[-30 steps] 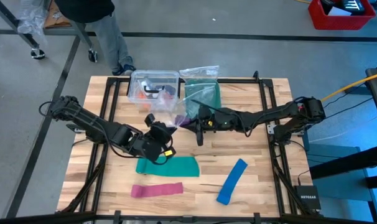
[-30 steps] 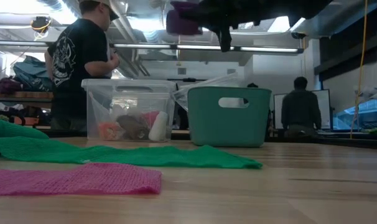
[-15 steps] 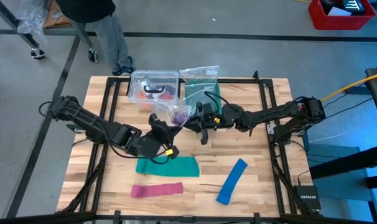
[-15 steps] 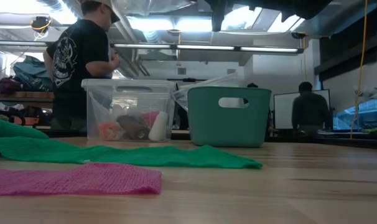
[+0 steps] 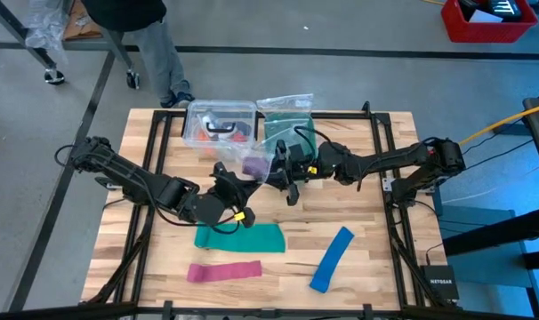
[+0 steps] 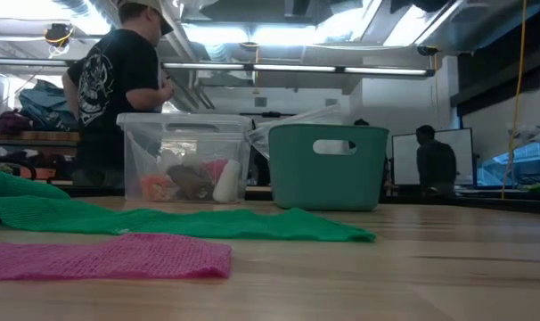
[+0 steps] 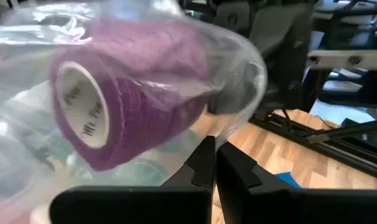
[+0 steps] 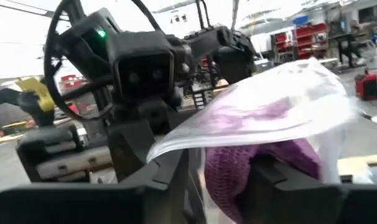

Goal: Roll bandage
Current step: Insert the purple bandage into the transparent zip bag

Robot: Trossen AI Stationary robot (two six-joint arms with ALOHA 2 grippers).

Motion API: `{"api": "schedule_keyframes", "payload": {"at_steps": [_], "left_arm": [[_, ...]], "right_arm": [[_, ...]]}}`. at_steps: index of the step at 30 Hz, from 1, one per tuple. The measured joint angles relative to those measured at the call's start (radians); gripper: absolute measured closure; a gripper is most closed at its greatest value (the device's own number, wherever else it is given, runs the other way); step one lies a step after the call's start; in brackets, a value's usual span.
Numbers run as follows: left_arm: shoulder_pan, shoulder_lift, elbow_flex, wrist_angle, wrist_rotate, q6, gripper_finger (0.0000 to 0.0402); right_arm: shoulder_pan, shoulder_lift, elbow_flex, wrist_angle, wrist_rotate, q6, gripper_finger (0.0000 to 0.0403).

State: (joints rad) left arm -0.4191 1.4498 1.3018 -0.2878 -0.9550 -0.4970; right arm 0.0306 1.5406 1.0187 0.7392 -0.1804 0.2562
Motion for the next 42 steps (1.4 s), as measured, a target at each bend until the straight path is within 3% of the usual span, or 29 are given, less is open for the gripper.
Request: {"api": "schedule_keyframes", "payload": {"at_steps": [7,13,22,33,38,42], "left_arm": [[-0.004,0.001,-0.002,-0.006,0.002,0.000,0.0401],[-0.003,0.001,-0.004,0.070,0.002,0.047,0.0401],[-0.020,0.001,-0.004,0.100,0.005,0.010,0.0401],[-0.065,-0.004,-0.003,0.101,-0.002,-0.094,0.0401],[-0.064,-0.004,-0.003,0.100,-0.001,-0.101,0.0401],[-0.065,-0.004,-0.002,0.103,0.000,-0.099,0.0401]], "right_arm": [[-0.011,0.000,0.050,-0.134,-0.024,-0.001,0.0229],[-0.039,-0.003,0.066,-0.212,-0.120,0.066,0.0215],[-0.065,-0.040,0.066,-0.283,-0.239,0.083,0.0236],[-0.062,-0.144,0.063,-0.573,-0.178,0.027,0.0282],[-0.063,-0.145,0.063,-0.551,-0.189,0.027,0.0292],[-0.064,-0.161,0.063,-0.528,-0.268,-0.015,0.0291]]}}
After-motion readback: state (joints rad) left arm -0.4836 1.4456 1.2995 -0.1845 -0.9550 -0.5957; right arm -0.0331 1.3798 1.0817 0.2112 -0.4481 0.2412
